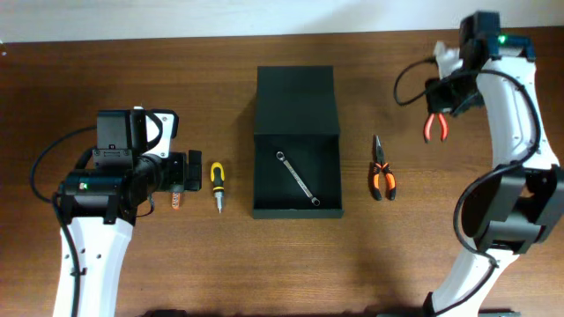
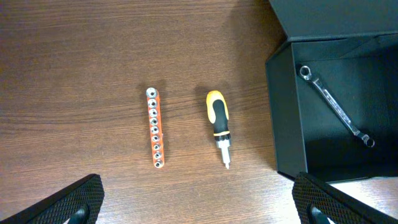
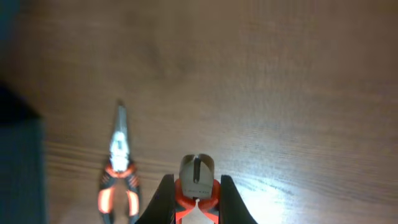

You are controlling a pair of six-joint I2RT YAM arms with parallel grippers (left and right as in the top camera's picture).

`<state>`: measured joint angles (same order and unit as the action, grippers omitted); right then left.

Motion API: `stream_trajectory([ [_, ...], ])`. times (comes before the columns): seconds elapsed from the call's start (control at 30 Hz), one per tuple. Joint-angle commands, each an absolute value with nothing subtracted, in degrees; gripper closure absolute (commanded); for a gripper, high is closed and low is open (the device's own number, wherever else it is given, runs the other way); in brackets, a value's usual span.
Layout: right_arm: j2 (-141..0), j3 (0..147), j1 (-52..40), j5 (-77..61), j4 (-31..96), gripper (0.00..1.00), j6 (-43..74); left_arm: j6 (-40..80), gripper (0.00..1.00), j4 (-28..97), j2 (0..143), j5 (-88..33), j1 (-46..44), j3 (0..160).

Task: Pack container
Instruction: 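Lift the cutters with the right gripper and carry them over the box, then lower the red cutters into the box beside the wrench and release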

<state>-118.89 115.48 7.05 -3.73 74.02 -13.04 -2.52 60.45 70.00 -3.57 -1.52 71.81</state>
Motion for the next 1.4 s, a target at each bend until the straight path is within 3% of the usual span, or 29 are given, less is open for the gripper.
stream_trajectory([
  [0.0, -118.8, 123.3, 2.8, -6.0, 76.7, 0.96, -12.3, -2.2, 0.01, 60.5, 70.1, -3.1, -1.4, 72.9],
  [0.27, -118.8, 131.7, -9.5, -5.8, 81.3, 0.96, -12.6, -2.2, 0.01, 60.5, 70.1, -1.0, -1.4, 72.9],
  [0.7, -118.8, 131.7, -28.2, -5.4, 83.9, 0.96, -13.5, -2.2, 0.01, 60.5, 70.1, 0.1, -1.4, 72.9],
  [0.9, -118.8, 130.0, -31.4, -5.4, 83.6, 0.96, -14.9, -2.2, 0.01, 60.5, 70.1, 0.1, -1.4, 72.9],
  [1.37, -118.8, 111.2, -31.5, -9.6, 74.5, 0.94, -14.5, -2.2, 0.01, 60.5, 70.1, 1.6, -1.4, 72.9],
])
